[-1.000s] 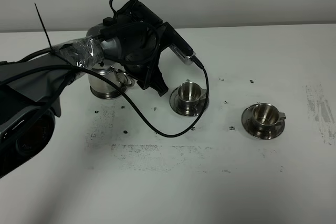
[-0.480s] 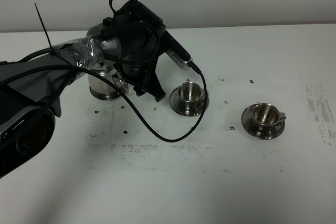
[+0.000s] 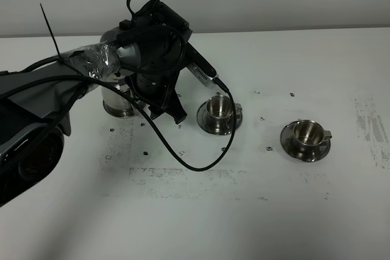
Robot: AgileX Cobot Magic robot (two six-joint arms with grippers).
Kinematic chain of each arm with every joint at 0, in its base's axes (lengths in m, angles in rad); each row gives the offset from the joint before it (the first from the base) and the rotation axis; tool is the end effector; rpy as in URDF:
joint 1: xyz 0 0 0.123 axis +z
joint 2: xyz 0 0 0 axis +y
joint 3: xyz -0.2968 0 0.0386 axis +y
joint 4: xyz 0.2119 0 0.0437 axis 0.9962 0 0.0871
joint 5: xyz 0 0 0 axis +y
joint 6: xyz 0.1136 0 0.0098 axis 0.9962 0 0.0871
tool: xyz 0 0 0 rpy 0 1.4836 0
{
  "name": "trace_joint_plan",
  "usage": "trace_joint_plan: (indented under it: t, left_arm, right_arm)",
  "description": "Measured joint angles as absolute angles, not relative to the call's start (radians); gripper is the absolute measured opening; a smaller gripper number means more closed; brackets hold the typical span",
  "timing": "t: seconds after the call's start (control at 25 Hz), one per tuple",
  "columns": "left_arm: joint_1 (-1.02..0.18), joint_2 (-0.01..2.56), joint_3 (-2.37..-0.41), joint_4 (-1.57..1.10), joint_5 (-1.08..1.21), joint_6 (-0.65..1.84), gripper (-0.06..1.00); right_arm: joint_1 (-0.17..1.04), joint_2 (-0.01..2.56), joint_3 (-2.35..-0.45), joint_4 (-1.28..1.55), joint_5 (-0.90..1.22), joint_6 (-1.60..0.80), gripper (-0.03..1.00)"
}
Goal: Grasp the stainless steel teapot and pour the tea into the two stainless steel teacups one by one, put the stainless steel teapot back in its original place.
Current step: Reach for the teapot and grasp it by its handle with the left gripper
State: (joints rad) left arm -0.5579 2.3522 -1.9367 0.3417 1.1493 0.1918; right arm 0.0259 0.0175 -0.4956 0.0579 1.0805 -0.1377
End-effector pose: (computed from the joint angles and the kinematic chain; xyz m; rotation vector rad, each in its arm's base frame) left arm 0.4090 -0.2141 0.1531 1.2558 2.6813 0.4419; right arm -0.0291 0.0051 0.2469 -0.1729 2.0774 0.0018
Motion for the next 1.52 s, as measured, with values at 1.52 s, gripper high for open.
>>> trace_joint_plan:
  t: [1.52]
  left_arm:
    - [-0.638,2.066,-1.765,0.367,1.086,0.024,0.46]
  right_arm:
    - [0.026,0.017,-0.496,0.058,1.079,-0.138,0.24]
